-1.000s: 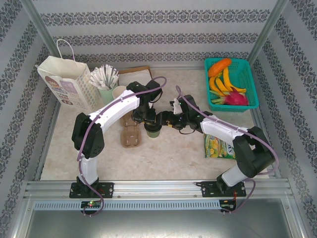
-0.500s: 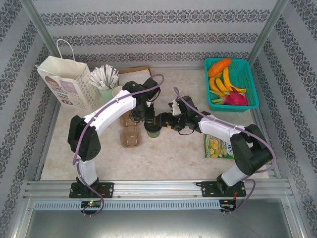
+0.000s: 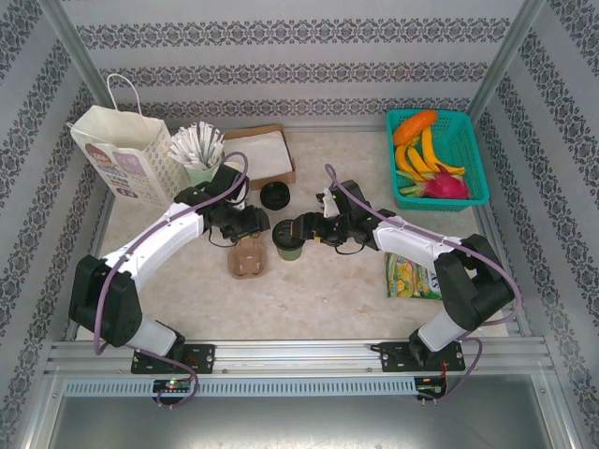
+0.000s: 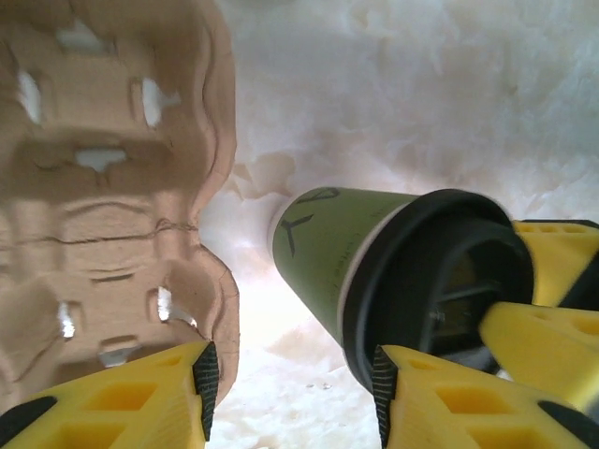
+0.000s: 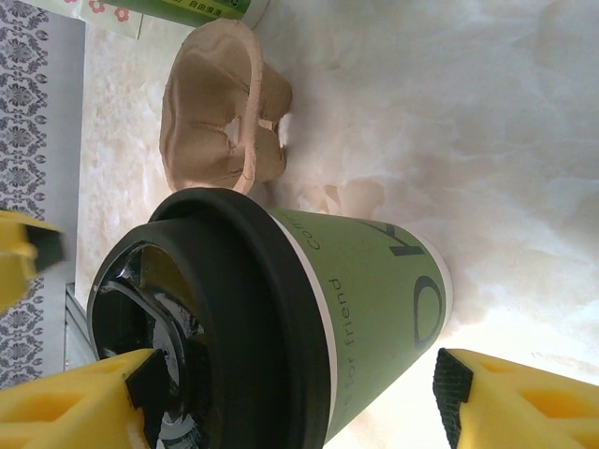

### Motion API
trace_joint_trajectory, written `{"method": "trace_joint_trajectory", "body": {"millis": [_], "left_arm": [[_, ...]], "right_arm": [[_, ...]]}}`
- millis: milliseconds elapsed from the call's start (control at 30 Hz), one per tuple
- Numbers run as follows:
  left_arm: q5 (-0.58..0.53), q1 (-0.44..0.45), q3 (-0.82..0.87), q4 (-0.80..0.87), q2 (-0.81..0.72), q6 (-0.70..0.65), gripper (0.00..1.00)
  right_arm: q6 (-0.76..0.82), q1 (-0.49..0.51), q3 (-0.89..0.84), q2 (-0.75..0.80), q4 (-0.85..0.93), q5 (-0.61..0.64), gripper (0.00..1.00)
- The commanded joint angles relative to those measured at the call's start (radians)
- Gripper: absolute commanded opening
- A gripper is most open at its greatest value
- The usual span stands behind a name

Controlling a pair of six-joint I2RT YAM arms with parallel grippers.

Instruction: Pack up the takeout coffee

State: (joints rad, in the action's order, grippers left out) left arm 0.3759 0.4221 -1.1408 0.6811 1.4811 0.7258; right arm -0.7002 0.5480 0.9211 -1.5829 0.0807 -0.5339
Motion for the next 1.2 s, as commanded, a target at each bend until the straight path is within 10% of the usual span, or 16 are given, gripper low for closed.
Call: {"method": "trace_joint_trajectory", "body": {"millis": [0,1167], "left_arm": [[0.185,-0.021,0.069,-0.24,-0.015,0.088,0.47],[0.154,-0.021,0.094,-0.122,0.157,0.037,0.08]], "right_arm": [[0.019,0.012,0.021,-0.015,0.015,0.026,0.74],[-0.005,0.029,0.004,-0.066,0.048,0.057,0.54]]}}
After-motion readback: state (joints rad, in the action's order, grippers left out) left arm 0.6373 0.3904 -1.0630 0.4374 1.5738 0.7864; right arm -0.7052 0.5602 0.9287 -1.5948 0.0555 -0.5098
